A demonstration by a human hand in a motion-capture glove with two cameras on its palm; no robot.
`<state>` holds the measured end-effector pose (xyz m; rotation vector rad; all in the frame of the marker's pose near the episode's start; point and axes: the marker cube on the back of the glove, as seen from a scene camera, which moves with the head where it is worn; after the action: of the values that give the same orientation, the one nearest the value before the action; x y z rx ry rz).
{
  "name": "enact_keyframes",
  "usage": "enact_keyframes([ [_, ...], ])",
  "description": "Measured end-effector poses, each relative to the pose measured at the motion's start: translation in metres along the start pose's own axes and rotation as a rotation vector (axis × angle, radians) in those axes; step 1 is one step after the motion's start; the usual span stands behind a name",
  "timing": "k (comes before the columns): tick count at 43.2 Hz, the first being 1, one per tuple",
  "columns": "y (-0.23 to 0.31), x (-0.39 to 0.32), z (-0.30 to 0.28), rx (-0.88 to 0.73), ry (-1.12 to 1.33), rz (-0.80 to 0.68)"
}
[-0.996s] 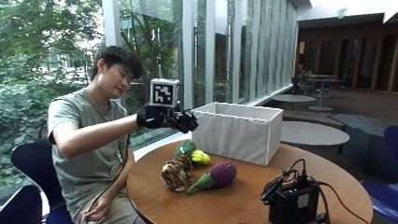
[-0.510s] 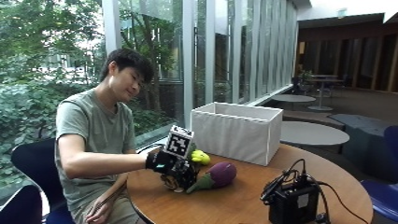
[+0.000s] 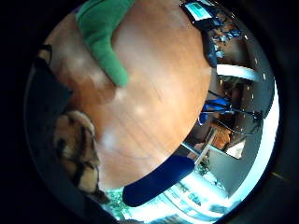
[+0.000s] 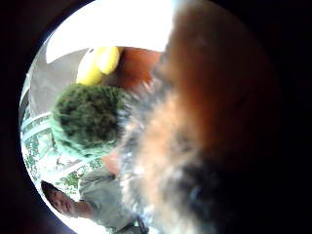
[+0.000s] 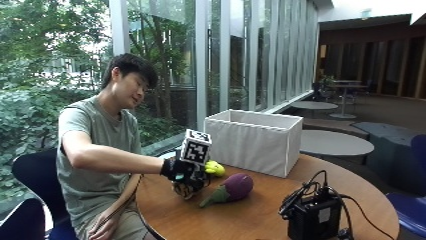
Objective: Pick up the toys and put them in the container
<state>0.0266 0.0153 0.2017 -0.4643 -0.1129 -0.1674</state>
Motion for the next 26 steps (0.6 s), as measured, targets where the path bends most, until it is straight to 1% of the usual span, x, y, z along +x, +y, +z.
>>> enact_keyframes([
  [4, 0.006, -0.007, -0.022, 0.027, -0.053, -0.033],
  [7, 0.011, 0.011, -0.066, 0.096, -0.015, -0.04],
  [9, 0.013, 0.025, -0.109, 0.161, 0.063, 0.019],
  [11, 0.014, 0.018, -0.147, 0.227, 0.112, 0.097],
  [12, 0.017, 0.008, -0.163, 0.251, 0.125, 0.086],
  [15, 0.03, -0.023, -0.201, 0.301, 0.129, -0.127],
  [16, 0.033, -0.032, -0.214, 0.32, 0.113, -0.156],
  [19, 0.039, -0.057, -0.254, 0.396, 0.054, -0.116],
  [23, 0.048, -0.096, -0.301, 0.507, 0.035, -0.194],
  [26, 0.048, -0.126, -0.328, 0.577, 0.066, -0.255],
])
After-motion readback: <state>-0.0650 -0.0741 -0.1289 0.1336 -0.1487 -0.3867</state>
